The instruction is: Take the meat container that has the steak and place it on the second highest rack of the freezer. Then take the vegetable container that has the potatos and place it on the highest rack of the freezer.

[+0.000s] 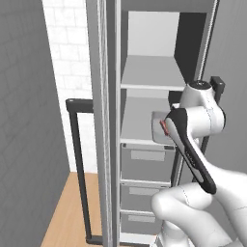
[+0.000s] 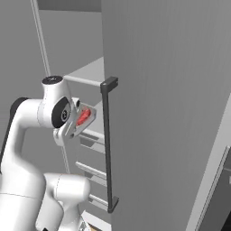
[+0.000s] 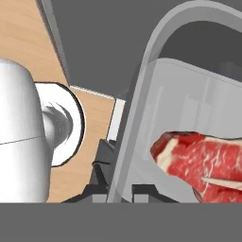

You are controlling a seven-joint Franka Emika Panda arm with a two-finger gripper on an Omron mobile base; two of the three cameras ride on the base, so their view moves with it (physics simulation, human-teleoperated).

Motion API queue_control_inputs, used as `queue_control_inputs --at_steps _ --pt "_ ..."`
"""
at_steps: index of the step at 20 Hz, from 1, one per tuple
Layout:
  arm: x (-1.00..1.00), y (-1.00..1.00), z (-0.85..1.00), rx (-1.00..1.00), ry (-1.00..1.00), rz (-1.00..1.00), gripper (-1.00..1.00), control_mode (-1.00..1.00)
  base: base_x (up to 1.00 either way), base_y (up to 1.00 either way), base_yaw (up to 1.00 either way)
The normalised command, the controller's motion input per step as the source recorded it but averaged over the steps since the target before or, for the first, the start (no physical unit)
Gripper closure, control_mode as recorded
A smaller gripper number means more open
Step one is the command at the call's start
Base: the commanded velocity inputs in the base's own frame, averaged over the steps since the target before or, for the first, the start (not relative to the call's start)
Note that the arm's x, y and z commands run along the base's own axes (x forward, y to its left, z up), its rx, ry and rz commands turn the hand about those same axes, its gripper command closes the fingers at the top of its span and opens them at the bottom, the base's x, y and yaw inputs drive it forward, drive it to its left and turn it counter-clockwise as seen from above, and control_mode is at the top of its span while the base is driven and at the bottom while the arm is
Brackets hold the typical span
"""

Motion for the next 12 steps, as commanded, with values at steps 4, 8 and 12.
queue_control_inputs --at_steps 4,8,12 --pt "0.37 -0.04 -0.23 0.00 -0.09 -0.11 1.00 -1.00 0.00 0.00 0.00" --pt "0.35 -0.11 -0.16 -0.01 0.00 -0.05 1.00 -1.00 0.00 0.00 0.00" --pt "0.42 -0.16 -0.13 -0.03 0.00 -0.02 1.00 -1.00 0.00 0.00 0.00"
